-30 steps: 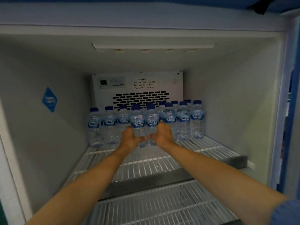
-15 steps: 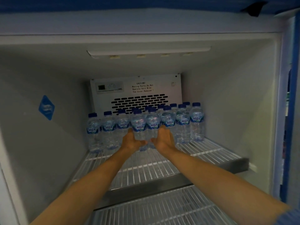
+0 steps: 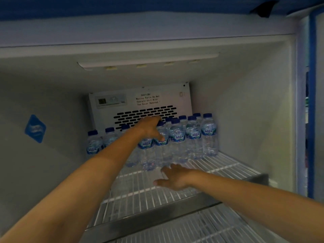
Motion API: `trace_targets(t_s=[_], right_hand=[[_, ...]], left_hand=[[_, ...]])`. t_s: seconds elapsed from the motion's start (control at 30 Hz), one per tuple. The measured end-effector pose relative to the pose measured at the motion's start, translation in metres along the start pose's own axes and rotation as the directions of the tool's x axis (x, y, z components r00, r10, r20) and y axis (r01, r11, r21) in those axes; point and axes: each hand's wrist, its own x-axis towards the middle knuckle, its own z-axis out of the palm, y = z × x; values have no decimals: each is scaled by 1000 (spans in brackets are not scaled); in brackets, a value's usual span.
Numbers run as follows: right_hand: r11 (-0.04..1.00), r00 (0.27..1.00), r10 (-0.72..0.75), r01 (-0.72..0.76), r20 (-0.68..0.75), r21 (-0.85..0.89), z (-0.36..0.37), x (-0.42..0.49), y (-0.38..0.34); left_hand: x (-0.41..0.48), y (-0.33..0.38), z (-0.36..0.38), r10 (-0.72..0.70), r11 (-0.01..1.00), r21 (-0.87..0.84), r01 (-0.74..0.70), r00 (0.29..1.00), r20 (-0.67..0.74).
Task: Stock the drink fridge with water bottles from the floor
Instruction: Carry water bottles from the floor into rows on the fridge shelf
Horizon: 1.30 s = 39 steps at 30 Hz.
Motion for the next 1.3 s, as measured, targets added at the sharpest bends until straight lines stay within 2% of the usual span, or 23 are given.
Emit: trace_targets(t_s=[0.07,0.2,0.6,0.67,0.73,0.83,0.87,0.93,0.97,1.07,1.13,1.3], right_hand=[[999,994,-32,36,109,-32,5,-3,8],[997,986,-59,66,157,-42,3,-7,13],[988,982,-156,156,104,6,-1,-18,13],[986,984,-163,160,77,41,-1,-18,13],[979,985,-172,170,14,109,-1,-17,13],[945,970,-207,232,-127,229,0,-16,8],[933,961,-242,268,-135,240,0,-16,6],[922,944,-326,329,-46,203,2,-17,1],[921,934,-356,348,18,174,2,-18,-1],[916,908,-396,381,139,121,1,-19,-3],[918,900,-395,385,184,88,-2,-19,-1],[918,892,-397,388,219,81,-4,-18,-1]], left_hand=[[3,0,-2,-10,1000,-11,10,1000,6],[3,1,-2,-13,1000,-26,13,1000,-19],[3,6,-6,-21,995,-101,24,999,32],[-2,2,-11,-21,988,-150,23,1000,18],[-13,-8,-18,-56,959,-281,48,998,-21],[-32,-27,-15,-190,887,-449,109,972,-140],[-39,-32,-9,-248,870,-476,130,949,-194],[-52,-38,11,-366,822,-536,195,901,-233],[-58,-39,24,-406,782,-582,223,891,-203],[-70,-36,61,-414,640,-703,312,910,27],[-71,-32,79,-395,585,-733,347,911,117],[-58,-38,96,-393,601,-748,281,919,29]])
